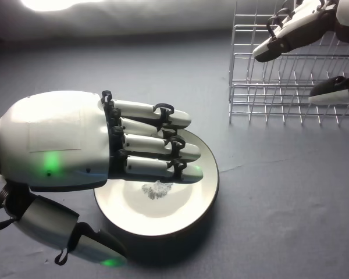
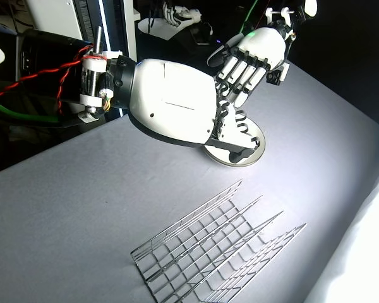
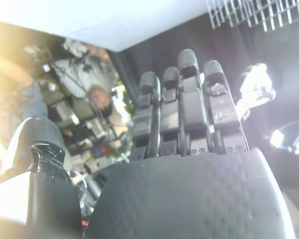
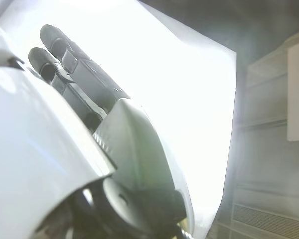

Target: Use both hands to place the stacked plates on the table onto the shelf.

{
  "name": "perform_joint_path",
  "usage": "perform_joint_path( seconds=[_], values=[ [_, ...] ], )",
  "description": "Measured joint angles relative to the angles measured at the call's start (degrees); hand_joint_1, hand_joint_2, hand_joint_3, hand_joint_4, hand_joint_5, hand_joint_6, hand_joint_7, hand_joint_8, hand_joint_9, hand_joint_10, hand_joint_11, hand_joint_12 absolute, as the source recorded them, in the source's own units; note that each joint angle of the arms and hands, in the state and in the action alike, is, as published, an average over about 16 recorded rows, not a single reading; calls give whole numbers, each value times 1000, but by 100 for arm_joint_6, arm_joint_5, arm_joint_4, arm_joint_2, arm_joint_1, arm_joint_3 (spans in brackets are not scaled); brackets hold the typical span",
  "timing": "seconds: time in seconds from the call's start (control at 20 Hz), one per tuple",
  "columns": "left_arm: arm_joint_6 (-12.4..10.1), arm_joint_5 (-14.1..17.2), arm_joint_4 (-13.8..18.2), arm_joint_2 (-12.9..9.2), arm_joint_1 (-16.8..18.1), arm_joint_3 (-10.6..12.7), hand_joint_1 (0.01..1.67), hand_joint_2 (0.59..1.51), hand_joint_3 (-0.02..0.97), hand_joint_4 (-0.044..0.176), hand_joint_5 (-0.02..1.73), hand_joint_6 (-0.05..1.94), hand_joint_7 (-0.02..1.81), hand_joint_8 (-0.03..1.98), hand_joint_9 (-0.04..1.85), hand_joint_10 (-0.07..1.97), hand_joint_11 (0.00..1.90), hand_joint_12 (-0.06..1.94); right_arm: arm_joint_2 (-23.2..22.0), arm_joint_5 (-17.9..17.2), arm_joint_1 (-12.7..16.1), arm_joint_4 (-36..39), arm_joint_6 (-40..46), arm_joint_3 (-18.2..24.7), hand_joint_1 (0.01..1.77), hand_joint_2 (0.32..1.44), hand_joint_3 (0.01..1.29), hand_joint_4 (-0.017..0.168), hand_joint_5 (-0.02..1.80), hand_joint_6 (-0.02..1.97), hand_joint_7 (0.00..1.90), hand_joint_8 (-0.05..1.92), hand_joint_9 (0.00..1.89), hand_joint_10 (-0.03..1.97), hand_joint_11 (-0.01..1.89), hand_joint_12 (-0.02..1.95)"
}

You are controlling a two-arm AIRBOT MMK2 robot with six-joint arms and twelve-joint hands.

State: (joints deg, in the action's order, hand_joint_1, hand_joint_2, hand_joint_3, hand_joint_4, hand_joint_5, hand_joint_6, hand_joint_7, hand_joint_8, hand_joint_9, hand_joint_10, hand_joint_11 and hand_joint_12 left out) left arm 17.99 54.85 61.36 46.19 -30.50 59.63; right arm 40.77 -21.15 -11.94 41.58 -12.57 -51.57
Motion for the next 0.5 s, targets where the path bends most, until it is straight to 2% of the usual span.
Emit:
perform_joint_path(
  seconds=[0.25, 0.4, 0.5],
  values=[
    [-47, 4, 43, -41, 37, 0, 40, 1130, 45, 7, 126, 1, 98, 2, 115, 5, 54, 81, 0, -5, 5, 24, -6, 0, 363, 1318, 25, -7, 339, 37, 375, 26, 309, 132, 20, 1066],
    [-148, 20, 162, -69, 104, 13, 37, 1135, 40, 7, 113, 3, 86, -1, 98, 2, 49, 66, 0, -6, 7, 33, -9, 0, 296, 1334, 23, -6, 331, 32, 368, 22, 307, 115, 19, 1058],
    [-262, 56, 276, -70, 179, 52, 32, 1139, 40, 7, 97, 3, 70, -1, 65, -1, 36, 66, 1, -8, 12, 47, -12, 0, 182, 1366, 23, -6, 296, 29, 334, 19, 286, 89, 15, 1012]
  ],
)
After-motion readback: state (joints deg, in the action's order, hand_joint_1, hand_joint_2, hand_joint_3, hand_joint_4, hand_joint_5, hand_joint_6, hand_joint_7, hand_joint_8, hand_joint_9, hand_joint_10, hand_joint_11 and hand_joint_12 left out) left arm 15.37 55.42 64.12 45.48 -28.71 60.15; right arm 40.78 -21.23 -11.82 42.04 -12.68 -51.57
